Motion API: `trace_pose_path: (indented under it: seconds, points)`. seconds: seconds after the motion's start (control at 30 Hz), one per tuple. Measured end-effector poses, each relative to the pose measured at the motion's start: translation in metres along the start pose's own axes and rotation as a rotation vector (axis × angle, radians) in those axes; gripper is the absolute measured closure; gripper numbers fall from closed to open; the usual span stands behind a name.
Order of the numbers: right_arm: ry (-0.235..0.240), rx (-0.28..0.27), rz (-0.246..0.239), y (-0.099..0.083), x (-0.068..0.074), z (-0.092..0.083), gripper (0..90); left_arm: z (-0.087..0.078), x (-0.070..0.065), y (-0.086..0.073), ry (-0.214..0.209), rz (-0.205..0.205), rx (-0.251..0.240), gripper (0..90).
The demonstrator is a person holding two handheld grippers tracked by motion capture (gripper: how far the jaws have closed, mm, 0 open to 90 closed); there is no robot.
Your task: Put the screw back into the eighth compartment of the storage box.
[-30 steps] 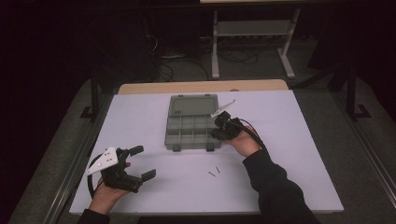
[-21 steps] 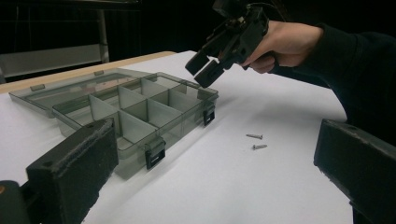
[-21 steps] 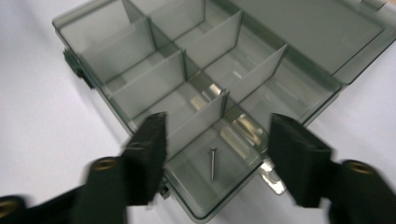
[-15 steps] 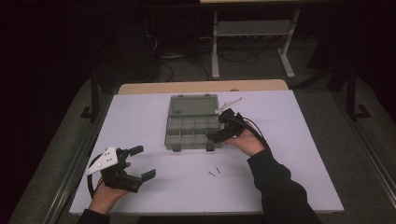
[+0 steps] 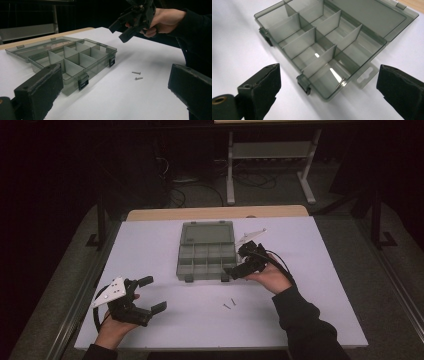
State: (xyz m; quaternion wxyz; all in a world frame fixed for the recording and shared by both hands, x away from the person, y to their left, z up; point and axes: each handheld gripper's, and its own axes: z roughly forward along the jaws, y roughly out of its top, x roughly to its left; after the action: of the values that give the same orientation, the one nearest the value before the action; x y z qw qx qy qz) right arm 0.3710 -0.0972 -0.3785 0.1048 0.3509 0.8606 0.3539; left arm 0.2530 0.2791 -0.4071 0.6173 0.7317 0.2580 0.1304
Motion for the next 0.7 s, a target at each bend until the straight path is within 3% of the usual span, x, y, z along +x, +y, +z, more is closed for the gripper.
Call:
trace_pose_path:
  seconds: [0.43, 0.7]
  points:
    - [0.023, -0.031, -0.032, -0.017, 0.014, -0.018, 6.9, 0.0, 0.0, 0.0, 0.002, 0.003, -0.005, 0.0]
    - [0.04, -0.019, -0.03, -0.03, 0.022, -0.021, 7.0, 0.001, -0.001, 0.0, 0.001, 0.002, -0.009, 0.0]
